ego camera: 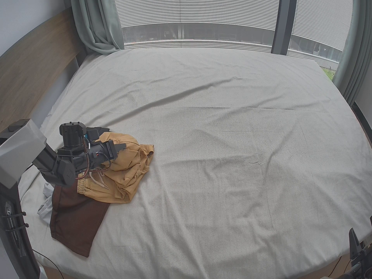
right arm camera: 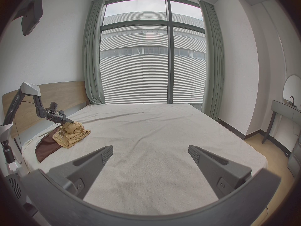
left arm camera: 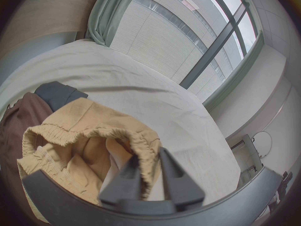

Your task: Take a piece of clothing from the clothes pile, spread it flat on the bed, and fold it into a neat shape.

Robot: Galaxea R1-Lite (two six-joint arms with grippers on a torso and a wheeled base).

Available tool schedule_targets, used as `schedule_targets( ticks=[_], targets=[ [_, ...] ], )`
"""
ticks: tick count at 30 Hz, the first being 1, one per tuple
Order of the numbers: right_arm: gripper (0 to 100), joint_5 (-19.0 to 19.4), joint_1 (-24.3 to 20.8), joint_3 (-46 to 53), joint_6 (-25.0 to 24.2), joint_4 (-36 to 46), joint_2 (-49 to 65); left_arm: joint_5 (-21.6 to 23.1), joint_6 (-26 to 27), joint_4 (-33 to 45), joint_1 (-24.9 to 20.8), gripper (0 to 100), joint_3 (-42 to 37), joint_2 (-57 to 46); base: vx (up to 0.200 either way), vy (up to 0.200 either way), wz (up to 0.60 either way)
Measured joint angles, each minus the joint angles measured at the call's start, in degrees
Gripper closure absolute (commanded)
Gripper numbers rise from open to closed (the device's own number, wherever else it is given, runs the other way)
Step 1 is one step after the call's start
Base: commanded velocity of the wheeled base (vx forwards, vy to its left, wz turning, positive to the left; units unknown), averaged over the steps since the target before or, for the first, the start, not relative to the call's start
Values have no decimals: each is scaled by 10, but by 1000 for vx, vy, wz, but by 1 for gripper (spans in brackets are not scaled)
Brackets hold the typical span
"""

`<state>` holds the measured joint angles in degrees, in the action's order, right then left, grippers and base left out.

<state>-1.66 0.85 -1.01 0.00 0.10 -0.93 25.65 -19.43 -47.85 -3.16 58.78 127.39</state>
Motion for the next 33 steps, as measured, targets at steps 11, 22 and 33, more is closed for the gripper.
schedule_targets(
  ticks=[11,22,33],
  targets=[
    [0,0,-1,0,-1,0,0,17,-69,-6,-1,100,-31,-13,0,0,0],
    [0,0,0,0,-1,0,0,73,-211,-142,-7,100,-123,-74,0,0,0],
    [0,0,0,0,0,0,0,91,-288,-230,-12,100,-186,-107,0,0,0]
  ],
)
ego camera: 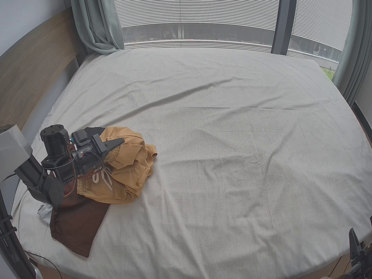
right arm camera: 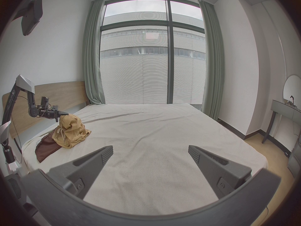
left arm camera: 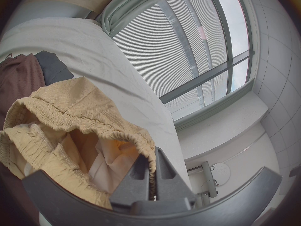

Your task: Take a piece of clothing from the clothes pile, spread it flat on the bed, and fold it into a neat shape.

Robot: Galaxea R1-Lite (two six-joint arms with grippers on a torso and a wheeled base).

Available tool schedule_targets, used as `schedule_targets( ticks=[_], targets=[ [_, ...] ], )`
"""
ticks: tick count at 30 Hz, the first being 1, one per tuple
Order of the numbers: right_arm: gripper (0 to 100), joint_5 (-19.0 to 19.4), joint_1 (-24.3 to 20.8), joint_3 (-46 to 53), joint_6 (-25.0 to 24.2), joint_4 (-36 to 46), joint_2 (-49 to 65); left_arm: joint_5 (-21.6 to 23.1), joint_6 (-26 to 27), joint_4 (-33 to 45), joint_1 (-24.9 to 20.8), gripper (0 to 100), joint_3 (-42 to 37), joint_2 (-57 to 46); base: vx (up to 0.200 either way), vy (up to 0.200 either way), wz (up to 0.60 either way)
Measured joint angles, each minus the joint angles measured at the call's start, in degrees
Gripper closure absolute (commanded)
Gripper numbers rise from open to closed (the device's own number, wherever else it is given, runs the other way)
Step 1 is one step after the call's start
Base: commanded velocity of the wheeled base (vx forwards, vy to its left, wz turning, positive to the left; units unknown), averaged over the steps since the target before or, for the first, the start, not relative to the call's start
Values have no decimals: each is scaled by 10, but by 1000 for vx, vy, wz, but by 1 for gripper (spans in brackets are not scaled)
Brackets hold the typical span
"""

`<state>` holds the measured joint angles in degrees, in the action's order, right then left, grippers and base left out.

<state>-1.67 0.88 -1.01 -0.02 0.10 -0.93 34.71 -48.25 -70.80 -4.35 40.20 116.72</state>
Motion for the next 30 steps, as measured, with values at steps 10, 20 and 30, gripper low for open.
schedule_targets(
  ticks=[10,20,30],
  targets=[
    [0,0,0,0,0,0,0,-4,-13,-26,-16,100,-44,-32,0,0,0],
    [0,0,0,0,0,0,0,17,-21,-91,-37,100,-87,-59,0,0,0],
    [0,0,0,0,0,0,0,-6,-122,-129,-73,100,-99,-66,0,0,0]
  ],
)
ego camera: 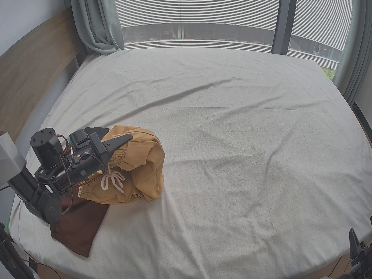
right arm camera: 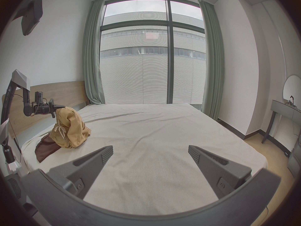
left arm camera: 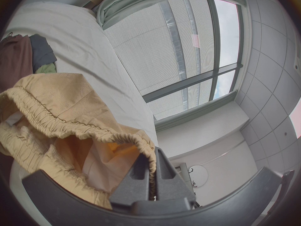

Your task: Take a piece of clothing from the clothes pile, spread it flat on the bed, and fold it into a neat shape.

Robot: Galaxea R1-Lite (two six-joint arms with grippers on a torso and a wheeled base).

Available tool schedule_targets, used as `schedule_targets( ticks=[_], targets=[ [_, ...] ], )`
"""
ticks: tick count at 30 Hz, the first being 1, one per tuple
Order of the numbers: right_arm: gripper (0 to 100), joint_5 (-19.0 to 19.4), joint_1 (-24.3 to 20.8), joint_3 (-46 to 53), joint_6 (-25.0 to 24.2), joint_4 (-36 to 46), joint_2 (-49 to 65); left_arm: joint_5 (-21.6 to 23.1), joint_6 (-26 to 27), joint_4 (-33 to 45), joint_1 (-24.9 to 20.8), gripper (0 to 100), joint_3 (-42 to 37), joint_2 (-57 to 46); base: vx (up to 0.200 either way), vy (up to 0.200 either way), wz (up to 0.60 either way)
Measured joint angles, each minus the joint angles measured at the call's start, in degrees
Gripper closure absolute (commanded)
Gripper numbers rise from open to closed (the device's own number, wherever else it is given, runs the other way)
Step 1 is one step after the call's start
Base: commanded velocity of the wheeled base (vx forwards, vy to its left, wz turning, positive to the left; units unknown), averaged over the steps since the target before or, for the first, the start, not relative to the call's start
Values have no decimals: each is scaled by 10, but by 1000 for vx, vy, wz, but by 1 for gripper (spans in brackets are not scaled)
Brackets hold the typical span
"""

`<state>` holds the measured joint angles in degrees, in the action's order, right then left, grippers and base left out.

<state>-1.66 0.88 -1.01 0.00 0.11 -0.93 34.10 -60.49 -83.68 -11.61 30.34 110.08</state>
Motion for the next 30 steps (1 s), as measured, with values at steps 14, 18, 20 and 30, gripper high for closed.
schedule_targets(
  ticks=[14,18,20,30],
  targets=[
    [0,0,0,0,0,0,0,-29,-113,-24,-57,100,-8,-32,0,0,0],
    [0,0,0,0,0,0,0,-45,-114,-25,-70,100,-6,-37,0,0,0],
    [0,0,0,0,0,0,0,-54,-116,-25,-84,100,-5,-39,0,0,0],
    [0,0,-1,0,0,0,0,-77,-151,-25,-154,100,31,-41,0,0,0]
  ],
)
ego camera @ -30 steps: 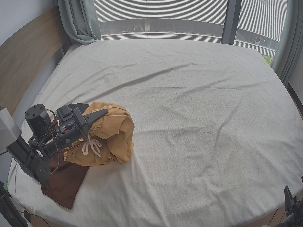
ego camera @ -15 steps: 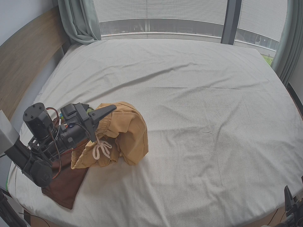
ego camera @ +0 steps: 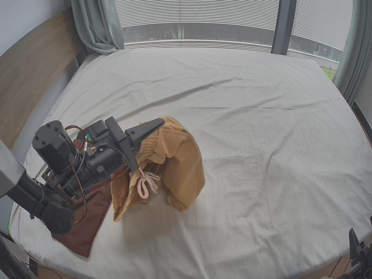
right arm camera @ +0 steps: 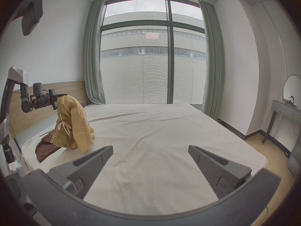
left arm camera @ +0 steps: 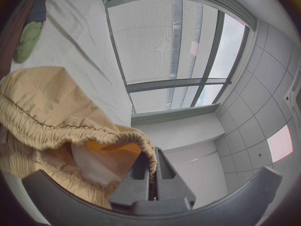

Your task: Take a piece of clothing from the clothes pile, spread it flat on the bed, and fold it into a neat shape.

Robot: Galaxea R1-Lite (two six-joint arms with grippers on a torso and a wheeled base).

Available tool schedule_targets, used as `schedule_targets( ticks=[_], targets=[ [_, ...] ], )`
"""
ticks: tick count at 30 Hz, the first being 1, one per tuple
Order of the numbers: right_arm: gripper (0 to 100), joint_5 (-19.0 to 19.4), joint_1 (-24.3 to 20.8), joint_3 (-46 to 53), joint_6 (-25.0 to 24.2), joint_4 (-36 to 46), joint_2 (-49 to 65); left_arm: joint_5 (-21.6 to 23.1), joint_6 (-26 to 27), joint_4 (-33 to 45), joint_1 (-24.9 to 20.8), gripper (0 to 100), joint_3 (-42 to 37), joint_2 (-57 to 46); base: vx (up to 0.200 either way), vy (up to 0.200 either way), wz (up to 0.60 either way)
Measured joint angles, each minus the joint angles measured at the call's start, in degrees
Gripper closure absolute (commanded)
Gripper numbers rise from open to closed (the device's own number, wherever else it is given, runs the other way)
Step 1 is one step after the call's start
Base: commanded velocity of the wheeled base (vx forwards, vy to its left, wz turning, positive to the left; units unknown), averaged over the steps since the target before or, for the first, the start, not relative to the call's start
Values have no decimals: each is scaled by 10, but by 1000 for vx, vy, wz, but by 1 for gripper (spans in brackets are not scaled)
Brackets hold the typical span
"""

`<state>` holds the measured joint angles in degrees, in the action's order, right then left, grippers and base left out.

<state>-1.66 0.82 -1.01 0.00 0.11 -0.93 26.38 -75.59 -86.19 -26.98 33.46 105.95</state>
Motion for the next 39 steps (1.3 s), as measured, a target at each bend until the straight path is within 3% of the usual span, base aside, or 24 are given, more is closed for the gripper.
schedule_targets(
  ticks=[25,33,39],
  targets=[
    [0,0,0,0,0,0,0,-4,-5,25,-123,100,68,12,0,0,0],
    [0,0,0,0,0,1,0,-3,-64,22,-159,100,127,41,0,0,0],
    [0,0,0,0,0,1,0,-2,-73,29,-186,100,169,63,0,0,0]
  ],
)
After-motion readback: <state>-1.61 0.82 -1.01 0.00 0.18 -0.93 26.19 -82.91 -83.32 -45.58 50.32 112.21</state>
